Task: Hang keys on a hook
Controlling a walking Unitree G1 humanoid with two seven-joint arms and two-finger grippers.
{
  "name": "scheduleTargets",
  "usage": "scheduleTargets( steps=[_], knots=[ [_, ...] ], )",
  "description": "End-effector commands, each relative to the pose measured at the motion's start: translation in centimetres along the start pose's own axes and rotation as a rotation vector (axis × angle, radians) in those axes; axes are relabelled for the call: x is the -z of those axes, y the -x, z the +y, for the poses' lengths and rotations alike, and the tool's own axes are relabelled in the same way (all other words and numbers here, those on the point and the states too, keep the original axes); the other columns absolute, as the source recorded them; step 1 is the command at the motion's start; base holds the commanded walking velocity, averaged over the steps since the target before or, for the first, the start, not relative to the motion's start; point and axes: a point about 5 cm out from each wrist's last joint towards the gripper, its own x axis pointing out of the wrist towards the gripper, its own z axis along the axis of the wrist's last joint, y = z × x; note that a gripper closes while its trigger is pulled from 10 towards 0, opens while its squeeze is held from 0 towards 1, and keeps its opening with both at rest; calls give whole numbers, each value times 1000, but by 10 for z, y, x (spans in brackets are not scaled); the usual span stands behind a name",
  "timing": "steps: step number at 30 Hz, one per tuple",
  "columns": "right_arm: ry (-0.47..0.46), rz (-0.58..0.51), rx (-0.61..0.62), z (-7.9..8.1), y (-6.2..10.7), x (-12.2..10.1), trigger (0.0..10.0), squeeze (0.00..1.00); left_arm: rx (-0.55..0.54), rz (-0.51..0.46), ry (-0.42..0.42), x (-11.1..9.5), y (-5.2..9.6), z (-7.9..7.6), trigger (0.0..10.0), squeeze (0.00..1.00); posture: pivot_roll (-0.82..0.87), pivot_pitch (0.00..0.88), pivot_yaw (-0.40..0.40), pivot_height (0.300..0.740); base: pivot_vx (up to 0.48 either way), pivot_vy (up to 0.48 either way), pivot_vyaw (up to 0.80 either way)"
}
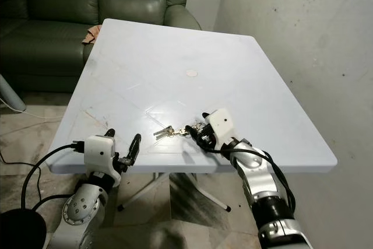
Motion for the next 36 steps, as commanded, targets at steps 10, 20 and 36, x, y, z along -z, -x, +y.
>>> scheduleTargets(
  steps=[10,20,36],
  knots=[
    [24,54,-26,8,-13,3,10000,0,-15,11,9,-3,5,-7,10000,0,18,113,-171,740,0,0,0],
    [33,27,-30,12,-18,3,392,0,-39,20,13,-4,8,-5,10000,0,33,125,-179,740,0,0,0],
    [45,-6,-13,8,-19,-1,2000,0,-52,22,22,-4,8,-4,10000,0,35,126,-182,740,0,0,0]
  ],
)
